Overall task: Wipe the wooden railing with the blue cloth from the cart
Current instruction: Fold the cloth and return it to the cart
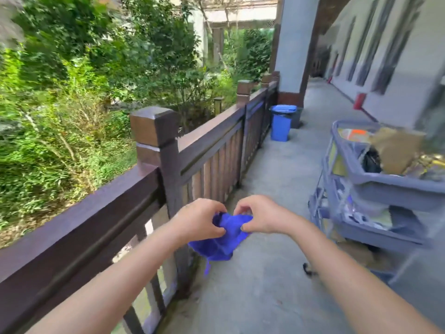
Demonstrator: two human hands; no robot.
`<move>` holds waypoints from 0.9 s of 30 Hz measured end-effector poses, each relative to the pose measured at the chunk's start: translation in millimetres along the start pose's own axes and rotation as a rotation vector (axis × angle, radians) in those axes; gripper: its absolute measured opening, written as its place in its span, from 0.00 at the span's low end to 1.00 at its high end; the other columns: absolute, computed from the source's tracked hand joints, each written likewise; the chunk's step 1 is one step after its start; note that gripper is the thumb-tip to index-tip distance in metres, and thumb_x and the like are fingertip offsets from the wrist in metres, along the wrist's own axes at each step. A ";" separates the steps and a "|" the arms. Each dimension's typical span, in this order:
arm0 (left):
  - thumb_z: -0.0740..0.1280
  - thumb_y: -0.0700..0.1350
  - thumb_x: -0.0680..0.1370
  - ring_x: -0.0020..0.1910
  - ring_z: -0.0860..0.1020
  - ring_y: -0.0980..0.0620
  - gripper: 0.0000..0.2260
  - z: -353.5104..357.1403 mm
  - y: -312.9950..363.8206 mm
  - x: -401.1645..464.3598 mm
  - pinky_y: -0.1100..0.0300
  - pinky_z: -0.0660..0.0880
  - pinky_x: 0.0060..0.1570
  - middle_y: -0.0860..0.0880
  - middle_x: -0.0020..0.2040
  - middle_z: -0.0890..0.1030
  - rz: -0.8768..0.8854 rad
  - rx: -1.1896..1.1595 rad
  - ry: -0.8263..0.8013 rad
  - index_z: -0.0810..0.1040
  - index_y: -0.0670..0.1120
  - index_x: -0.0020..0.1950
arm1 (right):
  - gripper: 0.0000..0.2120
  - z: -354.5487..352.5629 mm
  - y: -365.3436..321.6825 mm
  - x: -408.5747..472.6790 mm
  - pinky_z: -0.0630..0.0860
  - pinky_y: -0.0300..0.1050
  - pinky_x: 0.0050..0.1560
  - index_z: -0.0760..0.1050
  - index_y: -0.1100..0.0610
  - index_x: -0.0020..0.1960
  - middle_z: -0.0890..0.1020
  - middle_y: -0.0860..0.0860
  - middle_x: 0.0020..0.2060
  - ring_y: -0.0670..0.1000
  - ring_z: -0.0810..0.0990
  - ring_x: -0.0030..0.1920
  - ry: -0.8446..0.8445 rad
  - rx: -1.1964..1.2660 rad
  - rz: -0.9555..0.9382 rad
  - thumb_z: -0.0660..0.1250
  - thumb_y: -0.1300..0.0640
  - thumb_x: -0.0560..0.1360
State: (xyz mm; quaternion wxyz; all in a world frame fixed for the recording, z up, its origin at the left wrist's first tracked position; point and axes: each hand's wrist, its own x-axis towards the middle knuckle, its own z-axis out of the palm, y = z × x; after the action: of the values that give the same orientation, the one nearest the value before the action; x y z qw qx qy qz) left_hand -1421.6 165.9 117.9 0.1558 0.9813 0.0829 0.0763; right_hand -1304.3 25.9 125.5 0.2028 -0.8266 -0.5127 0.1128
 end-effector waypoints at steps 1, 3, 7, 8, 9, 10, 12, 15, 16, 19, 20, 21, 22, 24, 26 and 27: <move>0.68 0.49 0.66 0.44 0.76 0.49 0.13 3.8 1.9 17.6 0.56 0.75 0.44 0.51 0.42 0.80 0.022 0.005 -0.008 0.78 0.50 0.50 | 0.13 -5.6 13.4 5.6 0.66 0.34 0.39 0.80 0.58 0.48 0.83 0.54 0.46 0.48 0.77 0.44 0.003 0.000 0.021 0.68 0.63 0.63; 0.68 0.49 0.66 0.47 0.77 0.48 0.14 10.5 2.4 53.9 0.55 0.75 0.45 0.49 0.46 0.81 0.064 -0.004 -0.017 0.78 0.50 0.52 | 0.13 -17.4 40.4 18.8 0.67 0.35 0.40 0.80 0.57 0.48 0.84 0.54 0.46 0.49 0.78 0.45 0.028 -0.011 0.061 0.68 0.63 0.64; 0.69 0.47 0.66 0.44 0.75 0.49 0.16 20.7 -4.3 130.4 0.56 0.74 0.44 0.53 0.43 0.77 0.118 -0.058 -0.021 0.75 0.50 0.52 | 0.12 -38.2 89.6 54.6 0.72 0.40 0.44 0.80 0.55 0.47 0.84 0.53 0.45 0.50 0.79 0.44 0.079 -0.046 0.133 0.69 0.61 0.63; 0.69 0.47 0.66 0.43 0.74 0.49 0.15 23.2 -7.3 150.5 0.56 0.74 0.44 0.54 0.41 0.75 0.129 -0.067 -0.027 0.74 0.51 0.51 | 0.12 -43.1 101.4 65.8 0.73 0.42 0.44 0.79 0.55 0.47 0.84 0.54 0.44 0.51 0.80 0.45 0.085 -0.055 0.150 0.69 0.61 0.63; 0.69 0.47 0.65 0.42 0.74 0.49 0.15 25.1 -10.5 171.3 0.55 0.74 0.43 0.54 0.41 0.74 0.143 -0.073 -0.036 0.74 0.51 0.50 | 0.12 -48.4 113.3 78.0 0.74 0.43 0.45 0.79 0.55 0.47 0.84 0.54 0.44 0.52 0.80 0.45 0.090 -0.059 0.166 0.69 0.61 0.63; 0.69 0.47 0.65 0.43 0.74 0.49 0.14 26.0 -14.3 192.7 0.55 0.75 0.43 0.54 0.41 0.74 0.160 -0.076 -0.047 0.74 0.51 0.49 | 0.12 -54.2 124.9 91.0 0.75 0.44 0.45 0.80 0.55 0.47 0.84 0.54 0.44 0.52 0.81 0.45 0.096 -0.057 0.182 0.68 0.61 0.63; 0.69 0.47 0.65 0.44 0.76 0.47 0.14 23.9 -21.7 237.0 0.54 0.75 0.44 0.51 0.42 0.77 0.211 -0.069 -0.066 0.74 0.51 0.49 | 0.12 -68.9 146.2 117.9 0.75 0.43 0.45 0.80 0.55 0.47 0.84 0.54 0.44 0.51 0.80 0.44 0.115 -0.055 0.220 0.68 0.62 0.63; 0.69 0.47 0.66 0.43 0.76 0.48 0.12 15.0 -31.1 306.6 0.54 0.76 0.43 0.51 0.41 0.79 0.278 -0.076 -0.106 0.74 0.51 0.49 | 0.11 -96.6 176.1 157.5 0.75 0.43 0.46 0.79 0.55 0.47 0.83 0.52 0.42 0.50 0.79 0.44 0.141 -0.043 0.292 0.68 0.62 0.64; 0.69 0.47 0.66 0.41 0.75 0.49 0.11 12.7 -33.9 330.9 0.55 0.76 0.42 0.54 0.39 0.77 0.289 -0.083 -0.122 0.73 0.53 0.47 | 0.11 -106.1 186.6 169.7 0.75 0.42 0.46 0.79 0.54 0.46 0.82 0.50 0.41 0.50 0.79 0.43 0.154 -0.025 0.320 0.67 0.61 0.64; 0.68 0.47 0.67 0.39 0.74 0.52 0.11 9.9 -36.7 400.5 0.57 0.75 0.40 0.56 0.37 0.74 0.347 -0.075 -0.155 0.73 0.54 0.48 | 0.11 -131.1 218.8 200.8 0.76 0.44 0.48 0.79 0.54 0.47 0.81 0.49 0.41 0.49 0.78 0.44 0.217 0.000 0.389 0.67 0.61 0.65; 0.68 0.47 0.67 0.39 0.74 0.52 0.12 10.9 -35.9 421.9 0.57 0.75 0.41 0.56 0.37 0.75 0.371 -0.067 -0.163 0.74 0.53 0.49 | 0.11 -137.5 229.7 209.0 0.77 0.45 0.49 0.79 0.55 0.47 0.81 0.49 0.41 0.50 0.79 0.44 0.242 0.008 0.414 0.67 0.61 0.65; 0.68 0.47 0.67 0.39 0.74 0.52 0.13 13.2 -34.2 442.2 0.56 0.75 0.42 0.56 0.38 0.75 0.393 -0.063 -0.173 0.74 0.53 0.50 | 0.11 -142.7 240.9 216.3 0.77 0.46 0.48 0.79 0.55 0.47 0.81 0.49 0.41 0.50 0.79 0.44 0.259 0.014 0.439 0.67 0.61 0.65; 0.69 0.47 0.67 0.40 0.74 0.52 0.13 17.2 -32.1 462.1 0.56 0.76 0.42 0.56 0.38 0.75 0.414 -0.063 -0.186 0.74 0.52 0.51 | 0.11 -147.1 253.2 222.7 0.77 0.46 0.47 0.79 0.55 0.47 0.81 0.49 0.40 0.50 0.79 0.43 0.269 0.016 0.461 0.67 0.61 0.65; 0.69 0.47 0.66 0.39 0.75 0.51 0.14 29.3 -27.2 502.6 0.56 0.76 0.42 0.57 0.37 0.75 0.452 -0.068 -0.211 0.74 0.52 0.50 | 0.10 -156.9 280.7 235.2 0.76 0.44 0.43 0.78 0.55 0.46 0.80 0.50 0.39 0.50 0.78 0.41 0.278 0.007 0.500 0.67 0.61 0.65; 0.69 0.47 0.66 0.39 0.75 0.51 0.13 41.4 -22.6 535.5 0.55 0.76 0.42 0.59 0.34 0.74 0.473 -0.079 -0.224 0.74 0.53 0.50 | 0.10 -167.1 306.1 246.1 0.74 0.43 0.42 0.78 0.56 0.45 0.80 0.51 0.39 0.50 0.76 0.40 0.282 -0.002 0.516 0.67 0.62 0.65; 0.69 0.47 0.66 0.39 0.75 0.51 0.13 49.0 -19.6 556.1 0.55 0.77 0.42 0.60 0.33 0.74 0.482 -0.086 -0.229 0.74 0.53 0.50 | 0.10 -173.8 323.2 253.6 0.74 0.43 0.43 0.79 0.57 0.46 0.80 0.52 0.39 0.51 0.76 0.41 0.281 -0.002 0.522 0.66 0.62 0.65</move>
State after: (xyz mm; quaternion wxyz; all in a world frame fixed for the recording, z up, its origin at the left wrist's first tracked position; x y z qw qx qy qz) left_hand -873.8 273.7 134.5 0.1829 0.9675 -0.1746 0.0032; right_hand -862.8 87.6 140.3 0.2352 -0.9383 -0.2496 0.0450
